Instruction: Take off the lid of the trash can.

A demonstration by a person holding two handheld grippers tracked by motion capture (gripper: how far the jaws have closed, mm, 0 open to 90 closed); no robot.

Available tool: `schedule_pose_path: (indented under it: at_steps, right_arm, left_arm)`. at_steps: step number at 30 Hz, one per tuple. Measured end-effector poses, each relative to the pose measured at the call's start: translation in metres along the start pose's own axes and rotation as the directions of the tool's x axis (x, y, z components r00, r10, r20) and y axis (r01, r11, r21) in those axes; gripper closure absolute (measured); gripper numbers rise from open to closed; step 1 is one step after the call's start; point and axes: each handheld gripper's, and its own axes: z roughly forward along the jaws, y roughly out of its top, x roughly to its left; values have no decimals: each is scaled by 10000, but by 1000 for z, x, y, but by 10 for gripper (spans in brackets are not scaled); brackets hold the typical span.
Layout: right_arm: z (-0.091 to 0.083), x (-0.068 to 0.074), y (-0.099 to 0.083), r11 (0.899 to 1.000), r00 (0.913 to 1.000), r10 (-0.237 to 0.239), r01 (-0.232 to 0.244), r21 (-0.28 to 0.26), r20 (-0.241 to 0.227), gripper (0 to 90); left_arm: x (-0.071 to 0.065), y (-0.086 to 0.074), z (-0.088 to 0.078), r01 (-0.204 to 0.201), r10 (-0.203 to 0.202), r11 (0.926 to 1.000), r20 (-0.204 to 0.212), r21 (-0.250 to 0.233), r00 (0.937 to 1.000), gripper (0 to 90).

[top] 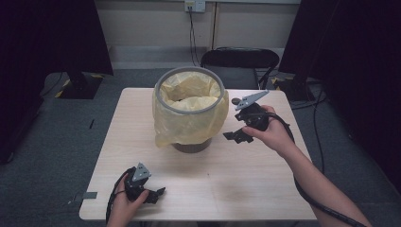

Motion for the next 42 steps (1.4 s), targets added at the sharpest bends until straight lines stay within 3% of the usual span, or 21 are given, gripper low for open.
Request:
schedule_pose_path:
  at_steps: [20,34,42]
  right_arm:
    - [-28,-14,41,9986,9998,195,-193,-493,36,152]
    - [-32,-28,65,9961,9989,470,-469,-746,-3,151]
    - [-26,-39,81,9929,9972,711,-686,-976,231,150]
  left_arm:
    - [0,0,0,-8,8,10000,25,-1,10000,41]
    - [0,0,0,-3,3,10000,23,7,10000,41]
    - [0,0,0,-7,7,10000,20,7,10000,41]
